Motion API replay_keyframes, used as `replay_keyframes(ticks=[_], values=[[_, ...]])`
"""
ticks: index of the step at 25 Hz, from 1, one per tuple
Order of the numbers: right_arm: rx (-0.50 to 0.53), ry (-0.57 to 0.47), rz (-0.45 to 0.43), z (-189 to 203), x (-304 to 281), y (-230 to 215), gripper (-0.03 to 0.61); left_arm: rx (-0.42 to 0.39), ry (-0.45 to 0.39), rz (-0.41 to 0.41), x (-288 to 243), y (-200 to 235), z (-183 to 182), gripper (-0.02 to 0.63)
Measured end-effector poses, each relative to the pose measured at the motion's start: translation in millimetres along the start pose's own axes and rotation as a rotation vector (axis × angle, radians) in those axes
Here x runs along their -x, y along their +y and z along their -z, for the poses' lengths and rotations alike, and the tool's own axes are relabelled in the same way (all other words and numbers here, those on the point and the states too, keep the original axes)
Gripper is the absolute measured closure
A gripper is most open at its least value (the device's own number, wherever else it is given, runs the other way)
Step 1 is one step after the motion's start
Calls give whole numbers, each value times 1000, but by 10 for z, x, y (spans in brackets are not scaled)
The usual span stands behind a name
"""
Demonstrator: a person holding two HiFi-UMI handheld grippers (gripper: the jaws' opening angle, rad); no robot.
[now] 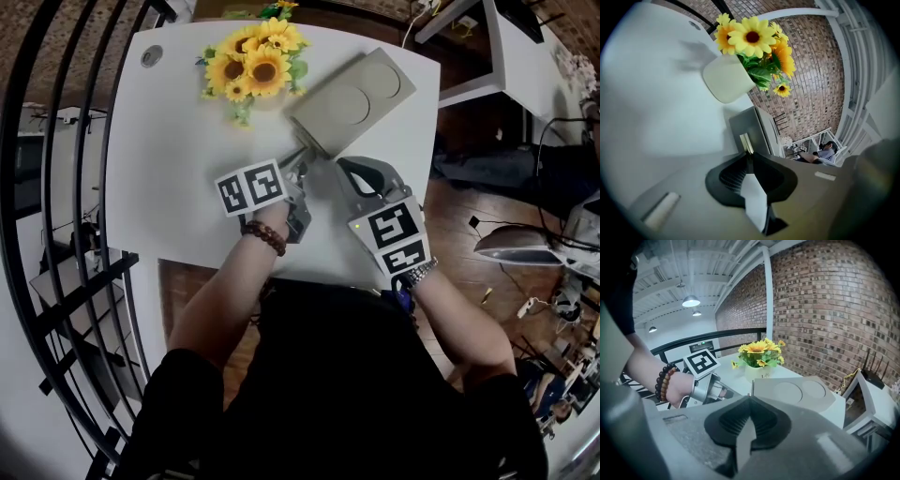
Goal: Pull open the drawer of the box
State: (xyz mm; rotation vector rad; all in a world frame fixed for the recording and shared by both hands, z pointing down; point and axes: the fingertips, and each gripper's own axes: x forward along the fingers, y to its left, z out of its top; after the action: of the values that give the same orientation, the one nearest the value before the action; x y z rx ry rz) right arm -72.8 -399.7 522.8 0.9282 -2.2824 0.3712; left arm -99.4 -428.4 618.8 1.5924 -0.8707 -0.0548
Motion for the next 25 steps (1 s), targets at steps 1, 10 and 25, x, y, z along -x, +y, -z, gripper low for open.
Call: replay_keyframes(ticks=[1, 10, 25], values=[[3, -2, 0, 0, 6, 12, 588, -1, -1, -5, 17, 12, 7, 554], [23, -19, -7, -42, 118, 145, 588, -9, -21, -61, 303, 144, 74, 554], [84, -61, -41, -201, 296, 430, 588, -8, -75, -168, 958, 416, 228, 554]])
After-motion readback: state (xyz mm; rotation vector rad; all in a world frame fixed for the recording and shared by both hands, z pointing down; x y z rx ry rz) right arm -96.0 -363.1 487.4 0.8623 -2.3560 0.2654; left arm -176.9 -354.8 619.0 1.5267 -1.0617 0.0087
